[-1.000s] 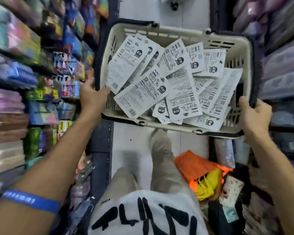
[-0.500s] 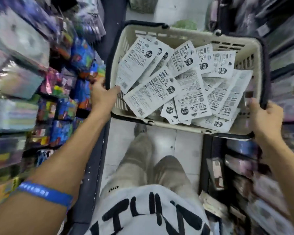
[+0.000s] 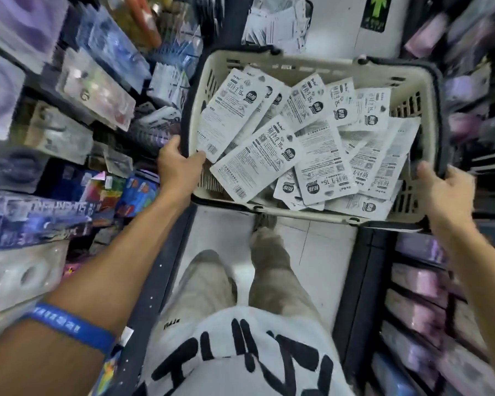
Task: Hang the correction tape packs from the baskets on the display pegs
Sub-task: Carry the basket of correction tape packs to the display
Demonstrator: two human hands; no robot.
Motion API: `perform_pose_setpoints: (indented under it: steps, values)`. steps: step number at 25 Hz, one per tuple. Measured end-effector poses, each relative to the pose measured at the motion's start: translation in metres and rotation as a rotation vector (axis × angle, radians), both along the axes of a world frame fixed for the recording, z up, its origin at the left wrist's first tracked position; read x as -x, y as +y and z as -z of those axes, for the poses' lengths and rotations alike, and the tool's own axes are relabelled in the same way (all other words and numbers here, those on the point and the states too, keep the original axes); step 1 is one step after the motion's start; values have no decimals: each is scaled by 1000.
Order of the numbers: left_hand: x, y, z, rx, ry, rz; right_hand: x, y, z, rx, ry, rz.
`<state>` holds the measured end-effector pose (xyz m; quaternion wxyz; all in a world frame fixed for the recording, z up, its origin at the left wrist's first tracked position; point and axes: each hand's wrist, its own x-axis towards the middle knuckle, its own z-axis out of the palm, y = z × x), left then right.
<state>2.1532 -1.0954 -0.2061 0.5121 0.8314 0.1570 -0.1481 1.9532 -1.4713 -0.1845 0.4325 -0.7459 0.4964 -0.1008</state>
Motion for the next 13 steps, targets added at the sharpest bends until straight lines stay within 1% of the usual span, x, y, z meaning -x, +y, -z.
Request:
perform_pose_setpoints:
  steps: [2, 6, 9, 13]
  values:
    - [-44, -36, 0, 25, 12, -7, -50, -42, -3, -9, 7, -2]
    - [-125, -88, -4, 24, 41, 0, -135, -111, -17, 60, 59, -8]
    - [-184, -120, -3, 36, 78, -17, -192, -145, -19, 64, 52, -1]
    - [-245, -149, 4, 67, 87, 15, -242, -171, -8, 107, 41, 15]
